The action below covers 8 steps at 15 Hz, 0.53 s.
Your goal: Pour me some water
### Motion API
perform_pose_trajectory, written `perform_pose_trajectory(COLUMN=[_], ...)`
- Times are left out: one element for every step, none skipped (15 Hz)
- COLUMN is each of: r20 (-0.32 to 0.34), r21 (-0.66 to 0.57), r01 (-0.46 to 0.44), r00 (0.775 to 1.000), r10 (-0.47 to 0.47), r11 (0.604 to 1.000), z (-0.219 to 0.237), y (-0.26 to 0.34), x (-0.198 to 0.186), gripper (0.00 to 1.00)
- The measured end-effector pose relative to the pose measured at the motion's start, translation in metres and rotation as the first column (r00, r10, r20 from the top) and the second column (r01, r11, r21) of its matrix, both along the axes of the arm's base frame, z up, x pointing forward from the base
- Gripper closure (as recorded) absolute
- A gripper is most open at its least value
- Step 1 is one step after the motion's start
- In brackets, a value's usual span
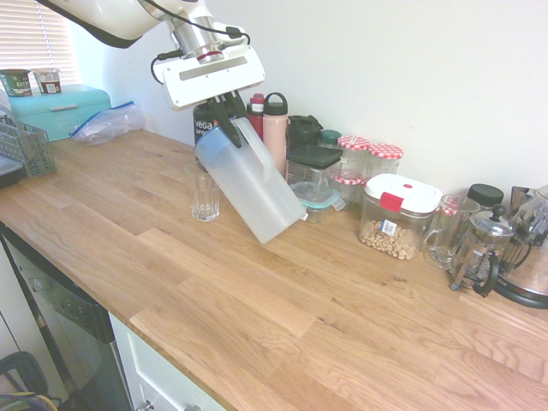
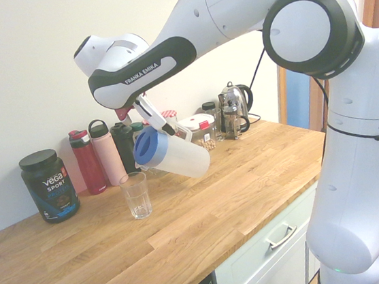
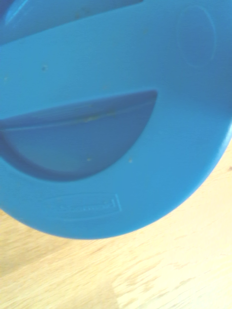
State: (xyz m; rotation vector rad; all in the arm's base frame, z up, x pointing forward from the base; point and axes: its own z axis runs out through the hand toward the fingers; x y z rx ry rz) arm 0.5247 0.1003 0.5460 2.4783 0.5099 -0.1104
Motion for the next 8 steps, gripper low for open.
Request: perform_pose_trajectory(r20=[0.002, 0.004, 0.005, 0.006, 0.006, 0.006, 0.007, 0.009], r21=[-0.009, -0.020, -0.032, -0.043, -0.056, -0.070, -0.081, -0.087], r01=[-0.004, -0.008, -0.013, -0.019, -0.026, -0.031, -0.036, -0.040], r00=[1.000, 1.000, 1.000, 1.000, 1.000, 0.999, 0.999, 0.999], r10=[0.004, 0.008, 0.014, 0.020, 0.026, 0.031, 0.037, 0.041], r11=[1.000, 1.000, 0.999, 0.999, 0.998, 0.997, 0.996, 0.995], z=[0.002, 0.002, 0.002, 0.000, -0.001, -0.002, -0.003, -0.003], y=[0.002, 0.003, 0.005, 0.007, 0.010, 0.013, 0.016, 0.019], x=[0.000, 0.000, 0.000, 0.001, 0.001, 0.001, 0.001, 0.000], gripper=[1.00, 1.00, 1.00, 1.00, 1.00, 1.00, 1.00, 1.00])
